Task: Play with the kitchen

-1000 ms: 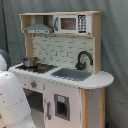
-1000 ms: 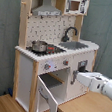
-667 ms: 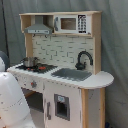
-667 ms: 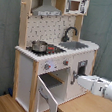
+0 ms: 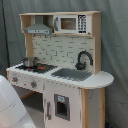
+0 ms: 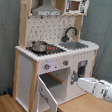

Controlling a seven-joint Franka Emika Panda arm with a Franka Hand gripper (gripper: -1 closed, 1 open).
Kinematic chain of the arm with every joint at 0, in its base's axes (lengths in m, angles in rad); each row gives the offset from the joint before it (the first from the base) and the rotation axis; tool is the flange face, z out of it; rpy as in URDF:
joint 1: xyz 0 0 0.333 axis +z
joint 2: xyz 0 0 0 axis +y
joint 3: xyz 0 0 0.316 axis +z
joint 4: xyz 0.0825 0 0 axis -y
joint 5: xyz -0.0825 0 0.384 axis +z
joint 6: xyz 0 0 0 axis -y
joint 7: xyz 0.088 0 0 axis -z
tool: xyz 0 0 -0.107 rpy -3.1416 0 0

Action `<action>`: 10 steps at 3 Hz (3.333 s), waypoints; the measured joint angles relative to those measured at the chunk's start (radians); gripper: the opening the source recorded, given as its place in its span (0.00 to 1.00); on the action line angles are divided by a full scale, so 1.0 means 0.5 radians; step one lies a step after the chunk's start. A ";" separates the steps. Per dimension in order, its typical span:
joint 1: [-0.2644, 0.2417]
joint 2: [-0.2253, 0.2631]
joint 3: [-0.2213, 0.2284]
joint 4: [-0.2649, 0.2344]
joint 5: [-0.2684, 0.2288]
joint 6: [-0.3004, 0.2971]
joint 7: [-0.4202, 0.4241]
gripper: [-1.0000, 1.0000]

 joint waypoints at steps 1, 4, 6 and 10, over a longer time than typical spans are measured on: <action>-0.046 -0.118 0.004 0.116 0.002 0.129 0.056 1.00; -0.250 -0.520 0.048 0.410 0.010 0.428 0.460 1.00; -0.368 -0.747 0.131 0.574 0.014 0.498 0.775 1.00; -0.554 -1.045 0.323 0.972 0.029 0.505 1.460 1.00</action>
